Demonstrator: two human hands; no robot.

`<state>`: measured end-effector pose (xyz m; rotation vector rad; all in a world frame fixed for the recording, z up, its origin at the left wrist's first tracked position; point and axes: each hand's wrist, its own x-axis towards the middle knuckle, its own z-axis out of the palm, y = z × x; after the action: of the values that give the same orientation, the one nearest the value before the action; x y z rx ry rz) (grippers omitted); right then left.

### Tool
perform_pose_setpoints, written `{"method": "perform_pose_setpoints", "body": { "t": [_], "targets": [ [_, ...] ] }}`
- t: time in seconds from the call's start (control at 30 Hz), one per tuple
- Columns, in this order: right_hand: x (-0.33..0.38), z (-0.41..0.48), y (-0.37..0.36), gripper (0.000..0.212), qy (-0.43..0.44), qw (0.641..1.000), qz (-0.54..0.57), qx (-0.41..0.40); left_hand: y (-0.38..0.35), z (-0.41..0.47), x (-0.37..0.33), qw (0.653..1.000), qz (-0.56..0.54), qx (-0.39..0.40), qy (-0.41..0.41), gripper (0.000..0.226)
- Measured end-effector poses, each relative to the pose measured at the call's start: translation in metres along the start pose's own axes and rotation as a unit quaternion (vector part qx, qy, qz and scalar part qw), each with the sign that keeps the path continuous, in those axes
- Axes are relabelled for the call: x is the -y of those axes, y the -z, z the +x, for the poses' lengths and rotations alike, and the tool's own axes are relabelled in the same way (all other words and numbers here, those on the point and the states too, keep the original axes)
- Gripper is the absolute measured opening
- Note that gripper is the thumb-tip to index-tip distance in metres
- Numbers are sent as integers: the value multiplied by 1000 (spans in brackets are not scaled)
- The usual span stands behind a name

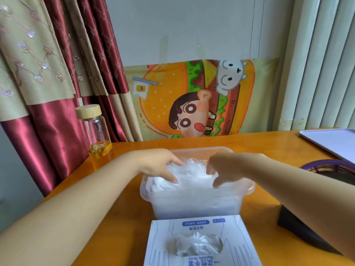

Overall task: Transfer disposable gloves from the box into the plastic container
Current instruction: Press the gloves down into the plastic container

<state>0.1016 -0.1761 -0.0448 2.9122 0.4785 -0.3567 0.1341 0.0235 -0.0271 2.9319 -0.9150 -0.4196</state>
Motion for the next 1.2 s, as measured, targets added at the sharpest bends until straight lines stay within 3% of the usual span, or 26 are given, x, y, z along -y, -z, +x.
{"method": "perform_pose_setpoints", "body": {
  "t": [0.13,0.23,0.33,0.43,0.53,0.63,0.73,0.77,0.8,0.87,0.97,1.07,1.2],
  "targets": [
    [9,-28,14,33,37,988,76,-130,0,-30,9,985,-143,-98,-9,35],
    [21,-36,13,28,62,980,122,-144,-11,-46,15,966,-193,-169,-6,28],
    [36,-32,6,47,39,980,185,-63,-22,-64,14,949,-199,-245,-11,24],
    [45,-22,-3,70,-35,981,187,47,-33,-79,5,948,-172,-266,-29,21],
    [45,-22,2,75,-52,975,211,52,-42,-88,0,956,-130,-258,-41,23],
    [44,-37,14,66,-12,972,230,-57,-47,-98,-4,951,-127,-277,-50,23],
    [47,-60,17,39,62,951,184,-241,-54,-107,-14,944,-151,-285,-63,19],
    [50,-69,16,28,89,944,165,-270,-58,-109,-18,946,-158,-276,-62,17],
    [55,-77,12,21,117,946,154,-259,-63,-112,-22,950,-168,-258,-57,15],
    [64,-90,-5,19,155,967,139,-146,-75,-113,-30,963,-181,-196,-42,19],
    [74,-90,-42,31,136,986,92,-16,-102,-107,-38,985,-133,-108,-35,54],
    [80,-79,-72,31,111,991,72,-14,-124,-104,-44,988,-108,-106,-37,66],
    [90,-65,-85,46,80,994,56,-48,-136,-104,-44,981,-140,-129,-42,54]
  ]
}}
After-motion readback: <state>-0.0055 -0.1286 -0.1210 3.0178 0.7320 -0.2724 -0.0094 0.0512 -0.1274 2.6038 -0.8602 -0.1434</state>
